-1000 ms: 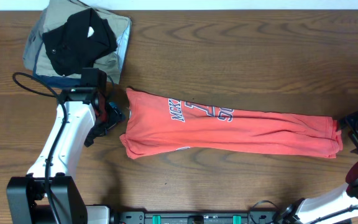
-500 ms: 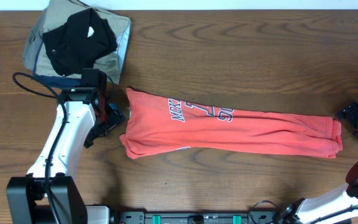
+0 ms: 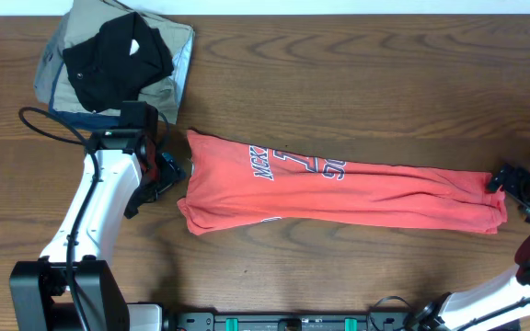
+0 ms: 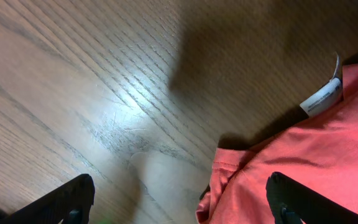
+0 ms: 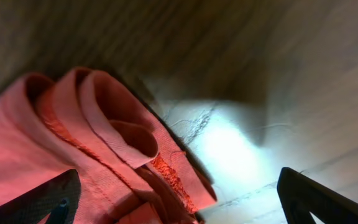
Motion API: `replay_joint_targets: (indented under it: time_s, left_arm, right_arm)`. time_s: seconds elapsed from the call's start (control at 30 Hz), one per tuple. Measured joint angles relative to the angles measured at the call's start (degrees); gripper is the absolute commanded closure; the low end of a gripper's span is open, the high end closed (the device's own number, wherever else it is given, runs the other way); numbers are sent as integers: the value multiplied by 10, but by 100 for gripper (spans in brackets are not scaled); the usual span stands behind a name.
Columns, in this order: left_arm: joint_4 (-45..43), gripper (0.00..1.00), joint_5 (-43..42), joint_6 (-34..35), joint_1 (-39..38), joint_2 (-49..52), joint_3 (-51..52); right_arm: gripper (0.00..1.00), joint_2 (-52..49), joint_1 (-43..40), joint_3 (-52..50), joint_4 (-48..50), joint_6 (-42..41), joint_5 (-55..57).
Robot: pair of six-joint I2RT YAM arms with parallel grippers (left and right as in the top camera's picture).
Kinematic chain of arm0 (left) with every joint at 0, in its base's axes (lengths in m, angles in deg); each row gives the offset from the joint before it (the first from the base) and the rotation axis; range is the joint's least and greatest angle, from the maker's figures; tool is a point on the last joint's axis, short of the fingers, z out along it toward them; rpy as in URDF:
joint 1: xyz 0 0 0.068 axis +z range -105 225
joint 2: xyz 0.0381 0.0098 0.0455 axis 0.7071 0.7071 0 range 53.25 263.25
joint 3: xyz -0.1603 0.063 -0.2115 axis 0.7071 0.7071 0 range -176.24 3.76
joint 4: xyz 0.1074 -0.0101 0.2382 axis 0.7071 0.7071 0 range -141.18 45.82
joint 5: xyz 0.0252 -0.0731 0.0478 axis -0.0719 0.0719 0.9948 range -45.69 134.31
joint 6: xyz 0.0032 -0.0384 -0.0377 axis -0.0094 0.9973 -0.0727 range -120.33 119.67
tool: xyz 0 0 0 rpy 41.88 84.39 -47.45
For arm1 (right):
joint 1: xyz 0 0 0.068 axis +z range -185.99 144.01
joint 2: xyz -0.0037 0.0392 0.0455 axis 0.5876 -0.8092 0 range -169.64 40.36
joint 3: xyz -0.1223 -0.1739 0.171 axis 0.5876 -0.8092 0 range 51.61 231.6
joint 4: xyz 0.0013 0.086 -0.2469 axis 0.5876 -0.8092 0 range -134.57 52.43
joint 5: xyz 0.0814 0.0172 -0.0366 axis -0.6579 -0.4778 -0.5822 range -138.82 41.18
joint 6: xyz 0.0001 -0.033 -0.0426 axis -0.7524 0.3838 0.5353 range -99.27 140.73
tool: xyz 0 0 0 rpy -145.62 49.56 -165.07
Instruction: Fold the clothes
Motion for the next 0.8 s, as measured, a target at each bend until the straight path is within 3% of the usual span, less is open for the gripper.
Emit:
replay_joint_targets:
  time_s: [0.17, 0.3, 0.53, 0.8]
  left_arm:
    - [-2, 11, 0, 0, 0, 0, 0]
    - [-2, 11, 0, -1, 0, 0, 0]
    - [-12, 10, 0, -1, 0, 0, 0]
    - [-13, 10, 0, -1, 0, 0, 0]
  right_arm:
    - [11, -21, 0, -3, -7, 9, -19]
    - [53, -23, 0, -3, -14, 15, -27]
    - [99, -26, 2, -3, -18, 6, -73]
    - [99, -26, 4, 3, -32, -46, -64]
